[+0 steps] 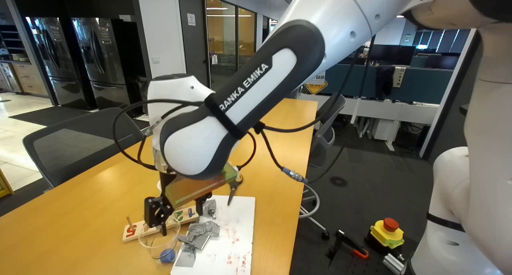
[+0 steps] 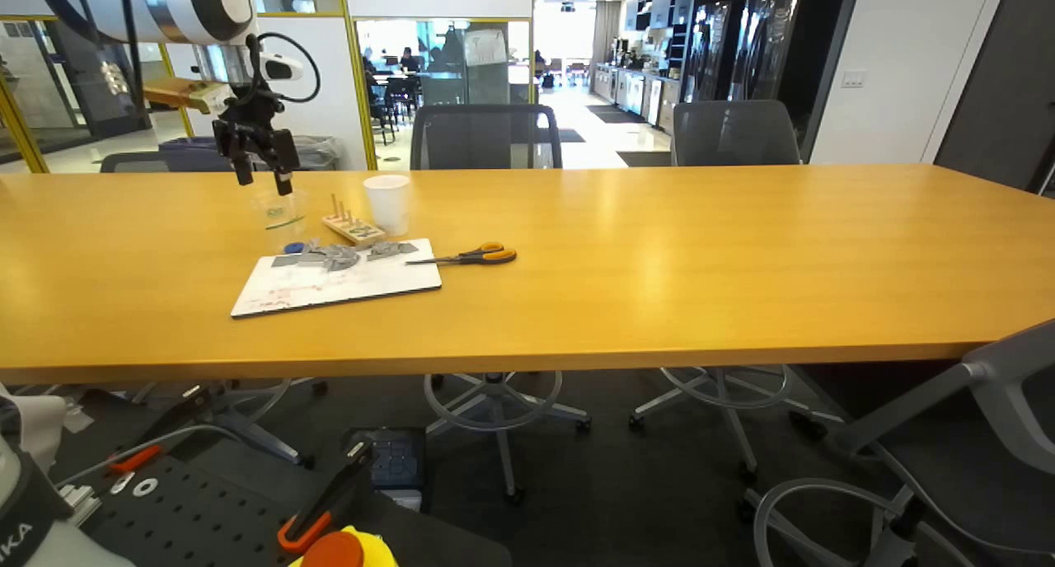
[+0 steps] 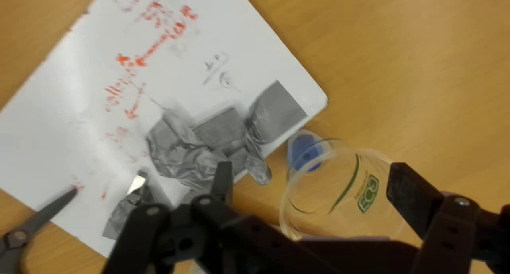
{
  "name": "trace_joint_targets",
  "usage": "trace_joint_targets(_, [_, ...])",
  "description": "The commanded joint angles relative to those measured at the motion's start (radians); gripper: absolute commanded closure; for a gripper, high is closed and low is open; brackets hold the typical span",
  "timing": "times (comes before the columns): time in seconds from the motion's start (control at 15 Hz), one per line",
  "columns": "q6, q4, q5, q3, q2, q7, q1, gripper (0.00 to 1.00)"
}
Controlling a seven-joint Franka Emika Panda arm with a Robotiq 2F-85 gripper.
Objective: Put the orange rings in the white cup, place the blue ring in the clear cup
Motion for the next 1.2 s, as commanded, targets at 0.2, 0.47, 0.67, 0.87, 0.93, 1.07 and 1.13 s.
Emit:
trace_joint_targets(0.2, [-0.433,-0.117,0.060,-0.001,-0.359,-0.337,-0.122,0.00])
trace_joint_targets(0.47, [-0.558,-0.203,0.052,-0.046,-0.580,-0.405,-0.191,0.00])
trace_joint_targets(0.67, [-0.619,-0.274,0.037,-0.084,-0.755,-0.417,-0.244,0.00])
trace_joint_targets(0.87, [-0.652,-0.354,0.025,-0.118,-0.927,-0.432,-0.292,0.00])
trace_joint_targets(0.93, [-0.664,-0.373,0.022,-0.130,-0.972,-0.445,-0.306,0.00])
trace_joint_targets(1.07, [-0.663,-0.409,0.012,-0.145,-1.039,-0.477,-0.323,0.00])
trace_joint_targets(1.13, [-0.658,-0.428,0.010,-0.152,-1.067,-0.495,-0.328,0.00])
